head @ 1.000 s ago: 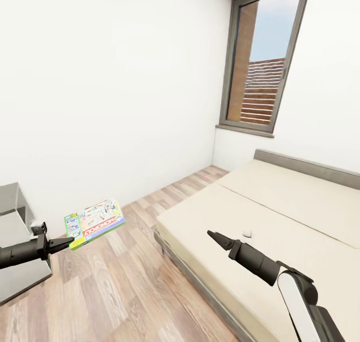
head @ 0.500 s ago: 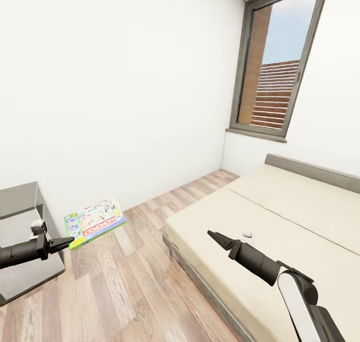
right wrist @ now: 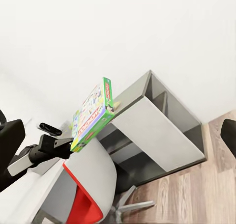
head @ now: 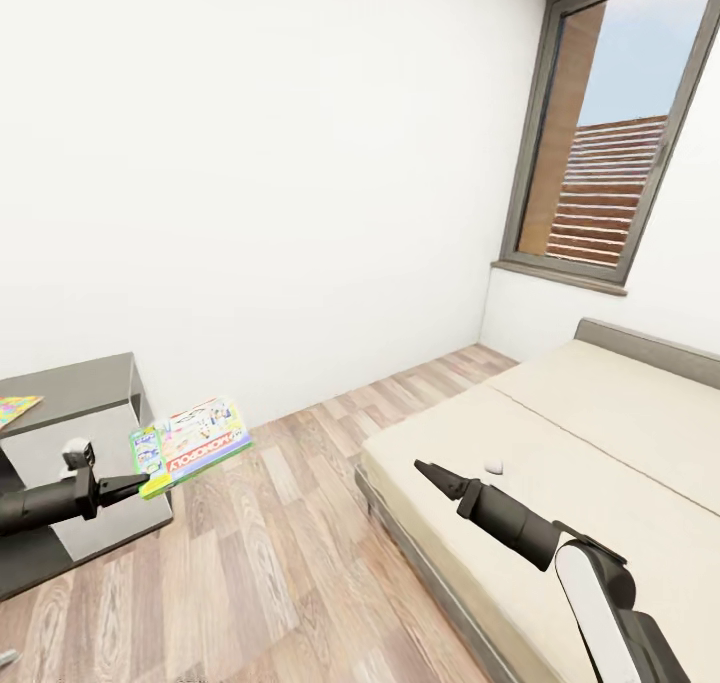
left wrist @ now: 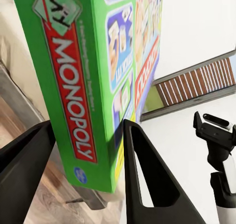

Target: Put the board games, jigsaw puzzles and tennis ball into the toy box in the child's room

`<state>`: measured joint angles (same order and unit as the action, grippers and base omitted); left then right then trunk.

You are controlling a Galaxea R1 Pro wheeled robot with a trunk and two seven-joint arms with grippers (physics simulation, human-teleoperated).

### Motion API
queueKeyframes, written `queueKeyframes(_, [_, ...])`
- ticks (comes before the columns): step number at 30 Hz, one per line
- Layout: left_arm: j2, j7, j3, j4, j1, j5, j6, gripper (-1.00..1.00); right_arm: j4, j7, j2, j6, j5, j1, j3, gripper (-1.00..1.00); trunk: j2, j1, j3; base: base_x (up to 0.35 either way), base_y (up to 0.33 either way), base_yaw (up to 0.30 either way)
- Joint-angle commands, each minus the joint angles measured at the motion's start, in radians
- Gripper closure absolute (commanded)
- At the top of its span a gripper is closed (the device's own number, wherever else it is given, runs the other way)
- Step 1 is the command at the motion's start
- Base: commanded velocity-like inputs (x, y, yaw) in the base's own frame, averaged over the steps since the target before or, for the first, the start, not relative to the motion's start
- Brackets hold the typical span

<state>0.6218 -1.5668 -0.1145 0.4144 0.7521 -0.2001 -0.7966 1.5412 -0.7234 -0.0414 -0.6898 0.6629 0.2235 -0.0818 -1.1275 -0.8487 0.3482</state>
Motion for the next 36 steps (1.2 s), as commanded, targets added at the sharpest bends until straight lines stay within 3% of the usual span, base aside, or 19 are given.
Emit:
queueKeyframes(1, [0.0,-0.004,-0.001,0.0,0.001,0.001,-0.01,1.0,0.0,-0.001,0.0,-0.006,0.004,0.0,-0.001,-1.0,0.006,0.004,-0.002,0.0,0.0,0.282])
queueKeyframes(10, [0.007,-0.004,-0.003,0.0,0.001,0.0,-0.009,1.0,0.0,-0.001,-0.002,-0.007,0.004,0.0,-0.001,-1.0,0.069,0.038,-0.03,0.0,0.0,0.282])
queueKeyframes(16, [0.068,-0.004,-0.003,0.0,0.0,-0.006,-0.008,1.0,0.0,-0.002,-0.007,-0.007,0.004,0.001,-0.002,-1.0,0.111,0.061,-0.049,0.0,0.0,0.283])
queueKeyframes(20, [0.133,-0.004,-0.005,-0.001,-0.013,-0.01,-0.007,1.0,0.0,-0.001,-0.01,-0.007,0.004,0.0,-0.003,-1.0,0.139,0.077,-0.062,0.0,0.0,0.285])
queueKeyframes(24, [0.16,-0.004,-0.009,-0.001,-0.027,-0.013,-0.007,1.0,-0.001,-0.001,-0.011,-0.007,0.004,0.001,-0.003,-1.0,0.167,0.092,-0.074,0.0,0.0,0.286])
queueKeyframes(36, [0.163,-0.004,-0.01,0.001,-0.031,-0.014,-0.007,1.0,-0.001,-0.001,-0.011,-0.007,0.004,0.0,-0.003,-1.0,0.251,0.138,-0.112,0.0,0.0,0.286])
